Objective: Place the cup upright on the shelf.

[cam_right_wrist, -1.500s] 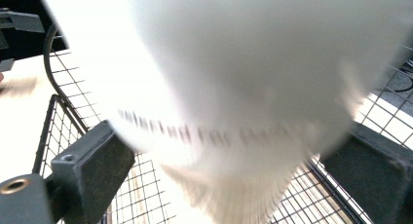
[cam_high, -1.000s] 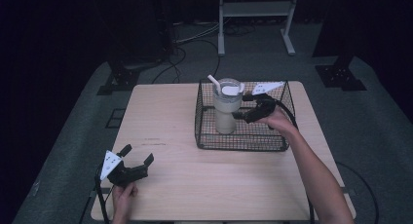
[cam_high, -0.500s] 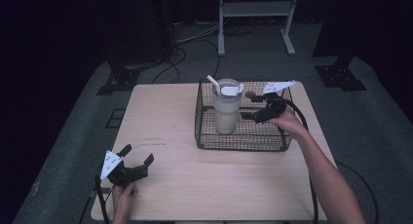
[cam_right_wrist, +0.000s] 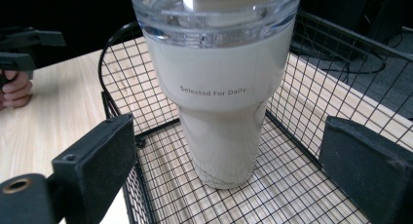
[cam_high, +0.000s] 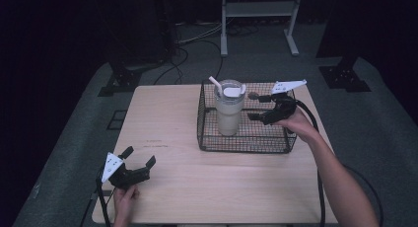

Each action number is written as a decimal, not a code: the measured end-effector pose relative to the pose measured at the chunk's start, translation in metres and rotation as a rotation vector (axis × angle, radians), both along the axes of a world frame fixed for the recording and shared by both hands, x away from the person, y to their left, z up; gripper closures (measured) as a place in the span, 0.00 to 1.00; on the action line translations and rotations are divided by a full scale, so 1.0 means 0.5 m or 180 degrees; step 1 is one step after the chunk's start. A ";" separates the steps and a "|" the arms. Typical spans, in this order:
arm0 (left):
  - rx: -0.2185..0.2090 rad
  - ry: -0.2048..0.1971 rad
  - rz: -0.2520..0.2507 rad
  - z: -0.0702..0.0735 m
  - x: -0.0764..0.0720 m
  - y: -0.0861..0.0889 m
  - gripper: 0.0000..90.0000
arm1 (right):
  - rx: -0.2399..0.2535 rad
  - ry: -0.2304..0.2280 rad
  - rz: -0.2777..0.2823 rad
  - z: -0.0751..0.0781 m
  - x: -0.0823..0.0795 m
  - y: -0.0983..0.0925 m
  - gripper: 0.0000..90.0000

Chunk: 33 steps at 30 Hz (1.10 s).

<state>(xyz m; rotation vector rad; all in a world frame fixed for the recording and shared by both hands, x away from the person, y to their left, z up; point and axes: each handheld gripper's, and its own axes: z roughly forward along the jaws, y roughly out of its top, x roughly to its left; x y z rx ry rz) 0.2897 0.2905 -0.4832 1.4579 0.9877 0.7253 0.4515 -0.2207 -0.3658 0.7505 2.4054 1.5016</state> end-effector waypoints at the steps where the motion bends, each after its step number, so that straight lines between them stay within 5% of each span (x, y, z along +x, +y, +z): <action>1: -0.0005 0.0000 -0.0004 0.000 0.000 0.000 0.00 | 0.0008 -0.0007 -0.0007 0.004 -0.005 -0.003 0.06; 16: -0.0003 0.0021 -0.0009 0.000 0.001 0.001 0.00 | -0.0031 -0.0049 0.0049 0.025 -0.047 -0.030 0.06; 33: -0.0001 0.0016 -0.0009 0.000 0.002 -0.001 0.00 | -0.0004 -0.0064 0.0072 0.015 -0.098 -0.058 0.06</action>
